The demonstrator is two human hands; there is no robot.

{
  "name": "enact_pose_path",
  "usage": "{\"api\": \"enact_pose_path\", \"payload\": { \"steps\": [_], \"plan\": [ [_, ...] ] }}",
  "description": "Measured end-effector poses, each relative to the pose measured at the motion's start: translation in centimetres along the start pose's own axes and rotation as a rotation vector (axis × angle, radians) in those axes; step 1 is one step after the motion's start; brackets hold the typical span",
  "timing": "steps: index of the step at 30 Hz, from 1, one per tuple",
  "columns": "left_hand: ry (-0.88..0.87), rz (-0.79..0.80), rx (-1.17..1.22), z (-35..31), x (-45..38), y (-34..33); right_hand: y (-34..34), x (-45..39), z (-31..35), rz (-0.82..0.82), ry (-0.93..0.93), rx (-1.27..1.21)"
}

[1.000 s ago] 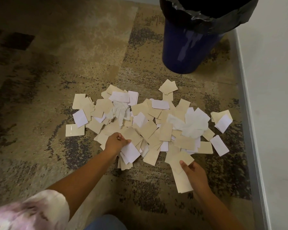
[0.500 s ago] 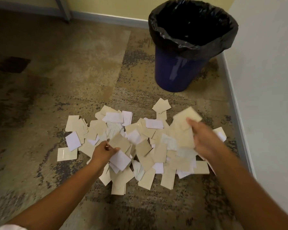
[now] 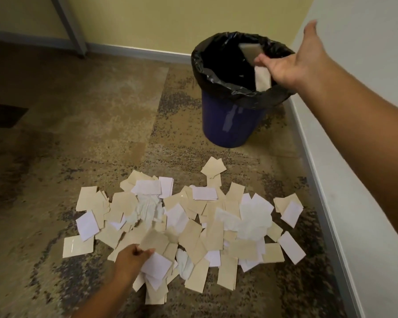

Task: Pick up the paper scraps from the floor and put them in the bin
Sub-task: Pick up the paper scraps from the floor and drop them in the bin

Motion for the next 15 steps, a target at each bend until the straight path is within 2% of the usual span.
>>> {"api": "enact_pose_path", "payload": {
  "steps": [5,8,10,13,15],
  "plan": [
    [-0.130,0.040,-0.086,-2.4,0.6,0.4,4.7,3.5,-4.3,0.044,-0.095,0.518],
    [-0.211,0.052,-0.081,-5.0,0.7,1.5,10.2,7.2,-7.8,-0.006,-0.197,0.750],
    [-0.241,0.060,-0.059,-6.9,0.6,2.0,15.5,9.8,-10.7,-0.079,-0.332,0.896],
    [-0.240,0.093,0.175,-10.3,0.5,2.7,23.8,13.6,-15.6,-0.236,-0.596,1.005],
    [-0.266,0.082,0.295,-13.7,0.2,3.1,28.3,16.6,-18.2,-0.192,-0.619,1.249]
  ]
}}
Point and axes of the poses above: each hand's wrist, its own x-axis away from the middle knuckle, its own y-axis out of the back of the hand, z = x × y, the point moved 5 cm from there along -x, towards the middle knuckle, and after that the axes turned 4 degrees about z, right-handed, at the moved point
